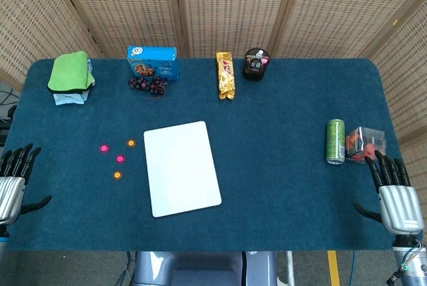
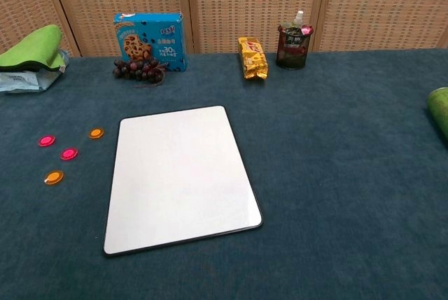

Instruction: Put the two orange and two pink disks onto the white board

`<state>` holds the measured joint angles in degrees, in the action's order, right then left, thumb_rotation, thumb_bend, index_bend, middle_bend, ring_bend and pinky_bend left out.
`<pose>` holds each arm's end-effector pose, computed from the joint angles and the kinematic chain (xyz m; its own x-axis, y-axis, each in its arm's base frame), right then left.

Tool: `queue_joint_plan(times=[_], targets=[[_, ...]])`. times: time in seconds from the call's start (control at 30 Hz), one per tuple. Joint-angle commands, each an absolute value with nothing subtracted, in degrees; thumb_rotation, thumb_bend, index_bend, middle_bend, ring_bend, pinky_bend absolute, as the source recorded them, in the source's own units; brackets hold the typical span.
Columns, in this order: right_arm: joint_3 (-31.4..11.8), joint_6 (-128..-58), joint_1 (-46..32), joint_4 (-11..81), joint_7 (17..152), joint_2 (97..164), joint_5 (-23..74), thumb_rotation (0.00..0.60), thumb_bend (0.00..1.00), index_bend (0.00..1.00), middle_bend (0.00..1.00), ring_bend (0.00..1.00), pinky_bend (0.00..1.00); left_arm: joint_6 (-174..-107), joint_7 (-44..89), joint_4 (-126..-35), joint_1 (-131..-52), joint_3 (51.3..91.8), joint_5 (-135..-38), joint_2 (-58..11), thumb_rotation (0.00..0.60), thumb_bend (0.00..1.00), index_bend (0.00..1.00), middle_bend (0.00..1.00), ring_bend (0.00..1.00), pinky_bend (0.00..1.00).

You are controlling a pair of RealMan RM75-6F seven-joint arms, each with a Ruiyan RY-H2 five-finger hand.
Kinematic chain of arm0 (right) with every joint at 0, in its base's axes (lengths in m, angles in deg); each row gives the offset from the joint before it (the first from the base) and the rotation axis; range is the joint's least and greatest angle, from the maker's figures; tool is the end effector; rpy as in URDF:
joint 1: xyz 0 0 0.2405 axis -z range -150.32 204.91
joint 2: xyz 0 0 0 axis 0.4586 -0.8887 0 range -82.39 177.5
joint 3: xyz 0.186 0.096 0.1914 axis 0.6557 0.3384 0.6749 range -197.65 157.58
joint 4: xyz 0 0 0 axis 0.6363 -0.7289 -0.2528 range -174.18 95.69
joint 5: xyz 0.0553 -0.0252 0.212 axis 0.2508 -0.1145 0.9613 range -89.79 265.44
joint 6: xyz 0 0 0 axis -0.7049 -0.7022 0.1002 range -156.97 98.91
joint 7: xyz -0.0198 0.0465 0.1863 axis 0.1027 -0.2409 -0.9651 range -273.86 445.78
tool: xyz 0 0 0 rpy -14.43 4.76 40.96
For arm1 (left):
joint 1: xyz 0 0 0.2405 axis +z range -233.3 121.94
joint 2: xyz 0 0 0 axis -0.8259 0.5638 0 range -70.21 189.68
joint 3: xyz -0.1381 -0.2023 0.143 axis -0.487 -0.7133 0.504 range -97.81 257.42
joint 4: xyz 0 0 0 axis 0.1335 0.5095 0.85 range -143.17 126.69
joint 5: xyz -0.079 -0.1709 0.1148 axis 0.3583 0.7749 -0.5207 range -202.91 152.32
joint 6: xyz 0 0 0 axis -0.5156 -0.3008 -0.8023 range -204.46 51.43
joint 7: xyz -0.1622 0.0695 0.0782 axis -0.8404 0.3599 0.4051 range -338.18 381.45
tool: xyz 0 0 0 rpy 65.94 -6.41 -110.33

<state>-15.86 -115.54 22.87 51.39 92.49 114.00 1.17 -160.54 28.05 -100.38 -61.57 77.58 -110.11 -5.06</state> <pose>-0.3378 -0.2355 0.1577 0.4864 0.0431 0.8727 -0.8733 -0.0090 0.4872 -0.3411 0.2366 0.1536 0.4875 0.0247 0.8728 0.8731 -0.0086 -0.4875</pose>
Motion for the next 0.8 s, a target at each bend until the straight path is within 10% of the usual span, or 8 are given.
queue_joint_plan(times=[0.03, 0.5, 0.8], targets=[[-15.83, -115.27, 22.82, 51.61, 92.5, 113.89, 1.43, 0.6, 0.0, 0.0, 0.0, 0.0, 0.0, -160.45, 27.6, -100.4, -61.56, 77.52, -110.03, -4.88, 0.6, 0.0, 0.0, 0.0, 0.0, 0.0], [-15.86, -115.06, 23.07, 52.24, 91.45, 113.58, 2.0, 0.6, 0.0, 0.0, 0.0, 0.0, 0.0, -145.79, 22.49, -94.48, -68.6, 76.82, -105.95, -8.18, 0.6, 0.02, 0.01, 0.0, 0.0, 0.0], [-15.85, -114.05, 22.75, 52.48, 90.87, 113.25, 2.44, 0.6, 0.0, 0.0, 0.0, 0.0, 0.0, -136.68, 20.76, -89.37, -74.48, 76.71, -105.2, -12.89, 0.6, 0.18, 0.35, 0.0, 0.0, 0.0]])
